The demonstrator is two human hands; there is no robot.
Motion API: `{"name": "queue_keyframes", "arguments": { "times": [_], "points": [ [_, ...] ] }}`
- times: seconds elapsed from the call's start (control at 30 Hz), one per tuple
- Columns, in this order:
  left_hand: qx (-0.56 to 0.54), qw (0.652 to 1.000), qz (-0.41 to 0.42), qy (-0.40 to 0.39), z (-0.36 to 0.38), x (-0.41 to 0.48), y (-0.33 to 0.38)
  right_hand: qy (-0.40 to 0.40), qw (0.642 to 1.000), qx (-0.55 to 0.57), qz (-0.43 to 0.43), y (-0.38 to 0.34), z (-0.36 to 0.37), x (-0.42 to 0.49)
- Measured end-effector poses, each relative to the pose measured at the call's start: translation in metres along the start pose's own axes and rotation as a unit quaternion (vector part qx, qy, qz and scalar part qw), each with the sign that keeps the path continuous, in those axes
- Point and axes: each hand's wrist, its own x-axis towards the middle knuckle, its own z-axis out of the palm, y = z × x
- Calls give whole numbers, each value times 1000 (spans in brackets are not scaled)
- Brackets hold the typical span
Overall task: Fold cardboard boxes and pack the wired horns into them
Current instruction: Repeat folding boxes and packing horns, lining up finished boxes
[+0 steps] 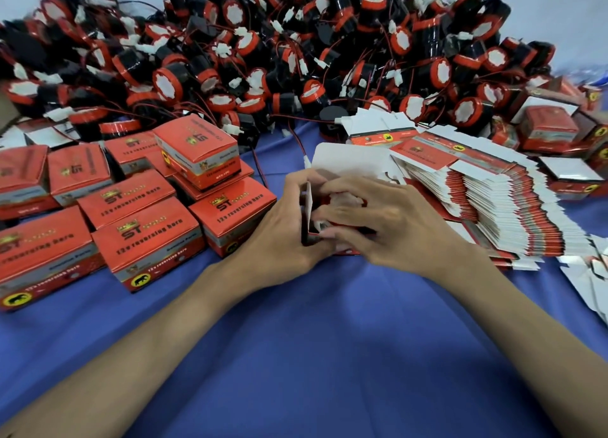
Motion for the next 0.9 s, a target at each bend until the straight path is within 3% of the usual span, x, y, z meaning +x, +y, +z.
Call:
{"name": "queue_keyframes", "arguments": {
  "times": [0.17, 0.3, 0.5, 0.7, 0.8, 0.9],
  "points": [
    [-1, 1000, -15, 11, 2, 0, -2, 77, 994, -71, -1, -6, 16, 3],
    [-2, 1000, -23, 7, 2, 0, -5, 106, 992, -54, 29, -17, 24, 5],
    [-3, 999, -39, -16, 2, -1, -3, -4, 999, 2, 33, -17, 2, 4],
    [11, 999, -38, -10, 1, -1, -4, -58, 991, -116, 43, -33, 5, 4],
    [9, 999, -37, -10, 1, 0, -5, -11, 990, -133, 52, -34, 13, 0],
    [5, 999, -40, -6, 2, -1, -7, 80, 993, -66, 52, -24, 19, -3]
  ]
}}
